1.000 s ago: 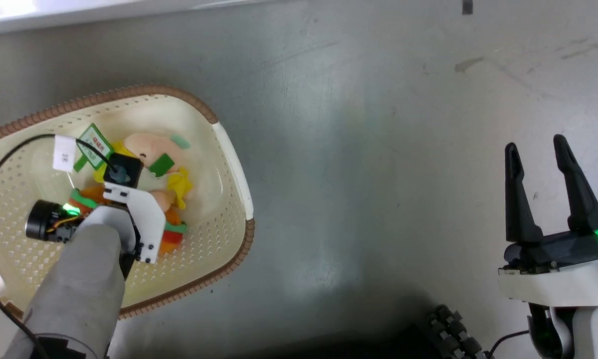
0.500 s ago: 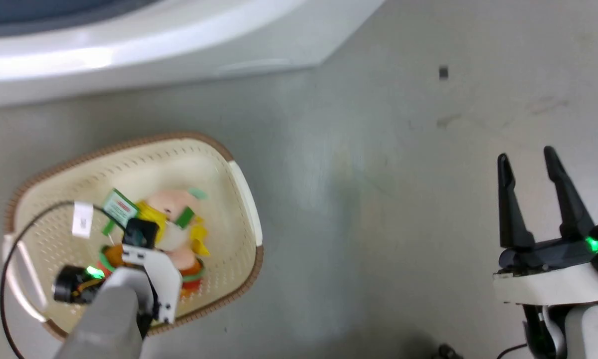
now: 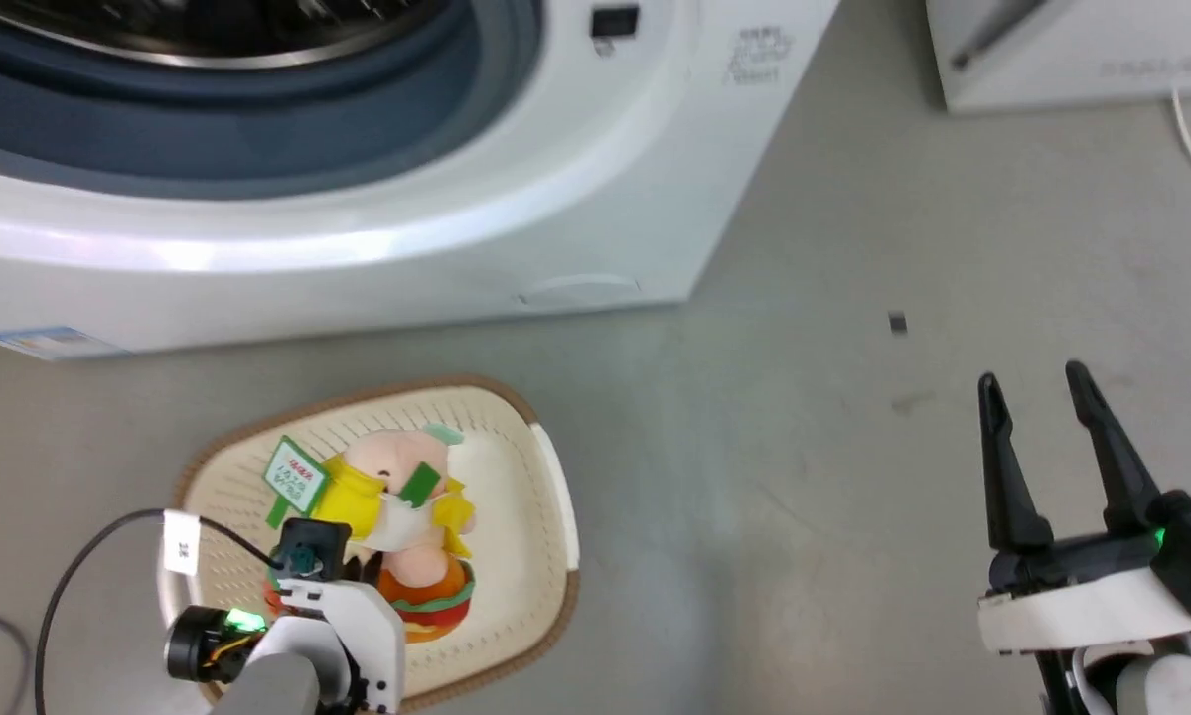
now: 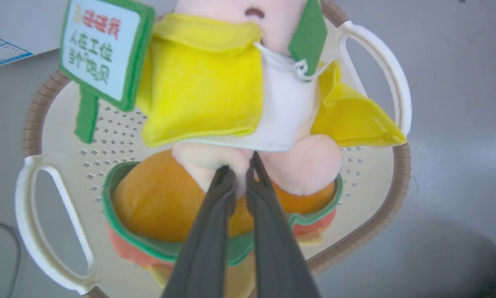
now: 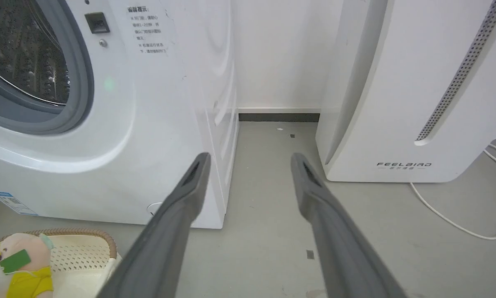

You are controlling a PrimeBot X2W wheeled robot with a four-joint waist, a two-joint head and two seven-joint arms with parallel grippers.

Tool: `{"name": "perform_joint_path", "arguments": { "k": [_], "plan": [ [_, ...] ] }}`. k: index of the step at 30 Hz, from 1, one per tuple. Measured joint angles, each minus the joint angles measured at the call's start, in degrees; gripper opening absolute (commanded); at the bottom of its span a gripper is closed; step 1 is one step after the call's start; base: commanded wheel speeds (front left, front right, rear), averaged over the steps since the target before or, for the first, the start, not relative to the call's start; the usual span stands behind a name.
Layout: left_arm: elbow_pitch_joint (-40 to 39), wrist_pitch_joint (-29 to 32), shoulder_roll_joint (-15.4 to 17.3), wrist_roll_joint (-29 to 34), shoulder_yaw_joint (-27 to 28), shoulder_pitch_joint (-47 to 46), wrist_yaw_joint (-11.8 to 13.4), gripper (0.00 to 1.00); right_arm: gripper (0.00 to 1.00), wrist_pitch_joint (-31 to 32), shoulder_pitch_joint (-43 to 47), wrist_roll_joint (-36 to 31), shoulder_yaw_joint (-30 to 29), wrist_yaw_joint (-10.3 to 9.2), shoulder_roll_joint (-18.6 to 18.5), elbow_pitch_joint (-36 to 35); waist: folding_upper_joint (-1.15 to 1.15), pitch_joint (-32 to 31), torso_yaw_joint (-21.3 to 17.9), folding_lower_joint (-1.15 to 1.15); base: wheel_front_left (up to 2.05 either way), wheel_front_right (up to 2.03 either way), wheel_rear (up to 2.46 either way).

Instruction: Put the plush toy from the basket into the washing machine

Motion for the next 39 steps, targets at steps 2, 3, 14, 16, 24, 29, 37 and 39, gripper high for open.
{"name": "perform_joint_path", "arguments": {
  "k": [2, 3, 14, 16, 24, 29, 37, 39],
  "plan": [
    [-2.9, -0.2, -0.1, -0.1, 0.3, 1.4, 0.0, 0.0, 1.0, 0.0, 0.7, 0.0, -0.1, 0.0, 0.0, 0.2, 0.0, -1.9, 0.7, 0.0, 0.0, 0.0, 0.0],
    [-5.0, -0.2, -0.1, -0.4, 0.6, 2.2, 0.0, 0.0, 1.0, 0.0, 1.0, 0.0, -0.1, 0.0, 0.0, 0.3, 0.0, -2.7, 1.0, 0.0, 0.0, 0.0, 0.0],
    [-28.9, -0.3, -0.9, 0.5, 4.4, 13.3, 1.2, 0.0, 1.0, 0.0, 4.1, 0.0, -0.3, 0.0, 0.0, 1.4, 0.0, -10.1, 3.5, 0.0, 0.0, 0.0, 0.0],
    [-32.6, -0.3, -1.5, 0.6, 5.2, 14.7, 1.3, 0.0, 1.0, 0.0, 4.4, 0.0, -0.3, 0.0, 0.0, 1.6, 0.0, -11.0, 3.7, 0.0, 0.0, 0.0, 0.0],
    [-46.5, -0.3, -2.5, 2.1, 8.5, 17.5, 1.9, 0.0, 1.0, 0.0, 6.0, 0.0, -0.2, 0.0, 0.0, 1.8, 0.0, -13.5, 4.1, -0.01, 0.0, 0.0, 0.0],
    [-51.4, -0.3, -1.4, 2.1, 10.5, 16.1, 1.8, 0.0, 1.0, 0.0, 5.9, 0.0, 0.2, 0.0, 0.0, 1.0, 0.0, -11.9, 3.5, -0.01, 0.0, 0.0, 0.0],
    [-53.9, 6.5, 5.2, 1.9, 13.3, 1.0, 0.8, 0.0, 1.0, 0.0, 3.6, 1.2, 0.5, 0.0, 0.0, -0.3, 0.0, -5.7, 1.2, 0.0, 0.0, 0.0, 0.0],
    [-53.9, 9.7, 7.2, 1.8, 13.4, -3.6, 0.5, 0.0, 1.0, 0.0, 2.8, 1.9, 0.5, 0.0, 0.0, -0.4, 0.0, -3.6, 0.4, 0.0, 0.0, 0.0, 0.0]
  ]
}}
